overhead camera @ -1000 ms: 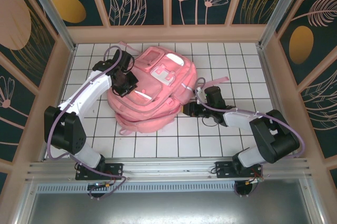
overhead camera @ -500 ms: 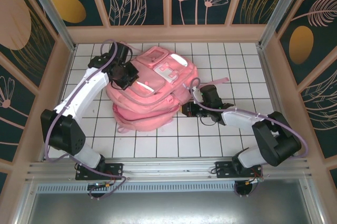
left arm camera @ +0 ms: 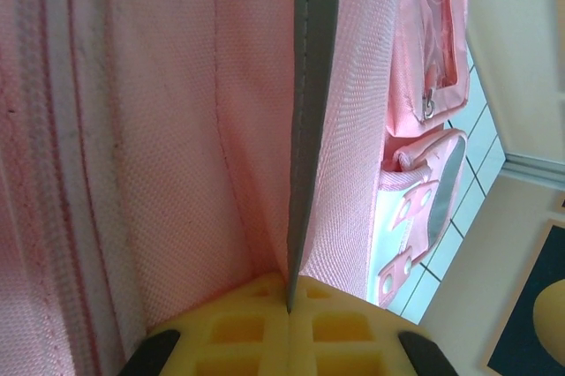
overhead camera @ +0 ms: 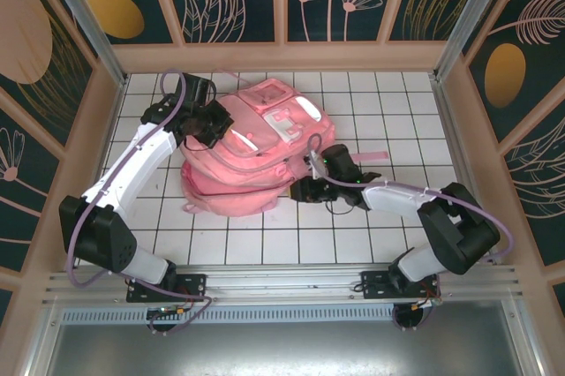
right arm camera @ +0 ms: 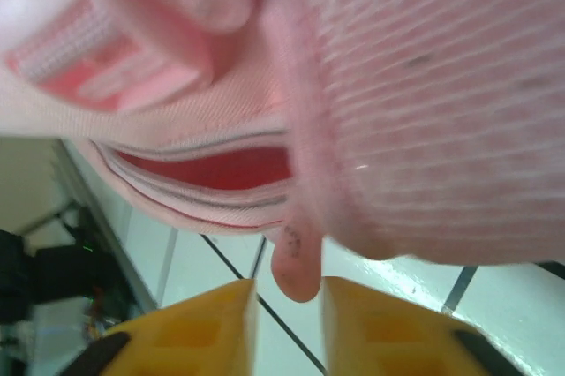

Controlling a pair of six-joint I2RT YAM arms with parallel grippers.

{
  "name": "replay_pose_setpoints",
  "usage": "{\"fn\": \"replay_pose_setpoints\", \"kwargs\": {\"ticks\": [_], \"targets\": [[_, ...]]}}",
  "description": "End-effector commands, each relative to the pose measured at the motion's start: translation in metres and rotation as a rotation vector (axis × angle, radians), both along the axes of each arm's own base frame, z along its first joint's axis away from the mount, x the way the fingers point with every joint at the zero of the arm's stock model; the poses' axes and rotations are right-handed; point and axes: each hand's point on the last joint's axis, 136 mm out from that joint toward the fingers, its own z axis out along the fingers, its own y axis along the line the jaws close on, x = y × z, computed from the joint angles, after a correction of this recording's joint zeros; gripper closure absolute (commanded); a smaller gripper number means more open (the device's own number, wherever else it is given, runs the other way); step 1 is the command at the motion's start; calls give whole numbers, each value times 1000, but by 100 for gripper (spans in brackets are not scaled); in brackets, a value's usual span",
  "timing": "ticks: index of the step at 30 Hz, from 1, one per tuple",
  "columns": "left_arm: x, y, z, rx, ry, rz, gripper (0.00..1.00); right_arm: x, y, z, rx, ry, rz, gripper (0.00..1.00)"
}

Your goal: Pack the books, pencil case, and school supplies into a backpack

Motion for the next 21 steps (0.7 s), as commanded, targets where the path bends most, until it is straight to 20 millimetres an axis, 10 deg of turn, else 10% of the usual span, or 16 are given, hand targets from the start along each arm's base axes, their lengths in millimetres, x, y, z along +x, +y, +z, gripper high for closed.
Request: {"fn": "replay_pose_setpoints", "kwargs": {"ticks": [1, 5, 11, 21], "targets": [[13, -12, 24, -64, -86, -15, 100, 19, -30, -11, -261, -97, -115, 66], [15, -11, 31, -51, -101, -15, 100, 38, -62, 9, -485, -276, -265, 63], [17, -12, 32, -51, -99, -16, 100, 37, -53, 50, -535, -407, -236, 67], [17, -9, 34, -46, -104, -5, 100, 22, -21, 24, -728, -446, -72, 67]]}}
